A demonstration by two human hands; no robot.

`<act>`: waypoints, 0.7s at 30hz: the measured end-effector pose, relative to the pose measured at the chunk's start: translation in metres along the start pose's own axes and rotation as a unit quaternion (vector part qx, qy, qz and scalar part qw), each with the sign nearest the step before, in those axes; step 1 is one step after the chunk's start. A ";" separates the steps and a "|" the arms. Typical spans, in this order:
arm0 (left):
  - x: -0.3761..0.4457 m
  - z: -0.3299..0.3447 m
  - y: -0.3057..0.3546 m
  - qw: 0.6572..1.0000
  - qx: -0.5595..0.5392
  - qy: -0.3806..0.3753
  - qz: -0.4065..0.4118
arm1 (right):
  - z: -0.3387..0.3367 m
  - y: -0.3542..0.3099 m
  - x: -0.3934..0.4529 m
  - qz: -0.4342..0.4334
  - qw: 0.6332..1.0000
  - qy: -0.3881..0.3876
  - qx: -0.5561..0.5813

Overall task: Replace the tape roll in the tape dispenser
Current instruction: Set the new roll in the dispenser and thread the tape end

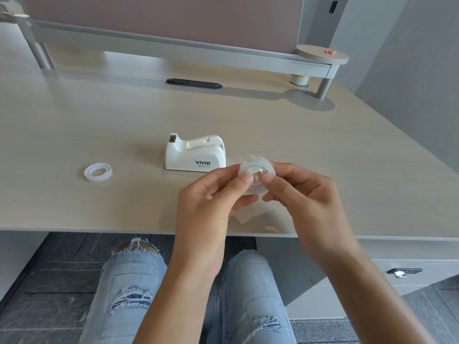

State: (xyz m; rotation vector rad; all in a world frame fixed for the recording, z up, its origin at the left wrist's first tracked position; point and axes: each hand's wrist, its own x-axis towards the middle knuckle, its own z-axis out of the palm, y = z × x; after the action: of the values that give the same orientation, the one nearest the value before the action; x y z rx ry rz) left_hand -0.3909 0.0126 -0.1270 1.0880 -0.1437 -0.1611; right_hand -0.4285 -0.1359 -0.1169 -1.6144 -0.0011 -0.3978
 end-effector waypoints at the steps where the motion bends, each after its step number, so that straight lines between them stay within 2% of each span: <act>1: 0.000 -0.001 0.001 1.000 0.003 -0.007 0.005 | -0.001 0.000 0.000 0.005 1.000 0.000 0.014; 8: -0.002 -0.003 0.007 0.999 -0.014 -0.049 0.004 | -0.007 -0.002 0.002 0.016 0.998 -0.017 0.063; 21: 0.003 -0.012 0.012 0.994 -0.080 -0.052 -0.047 | 0.002 -0.003 0.009 0.024 0.994 -0.049 0.097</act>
State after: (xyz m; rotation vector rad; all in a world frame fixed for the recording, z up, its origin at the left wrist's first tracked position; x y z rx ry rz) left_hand -0.3845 0.0277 -0.1212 0.9264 -0.1688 -0.3095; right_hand -0.4201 -0.1361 -0.1122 -1.4379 -0.0735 -0.2720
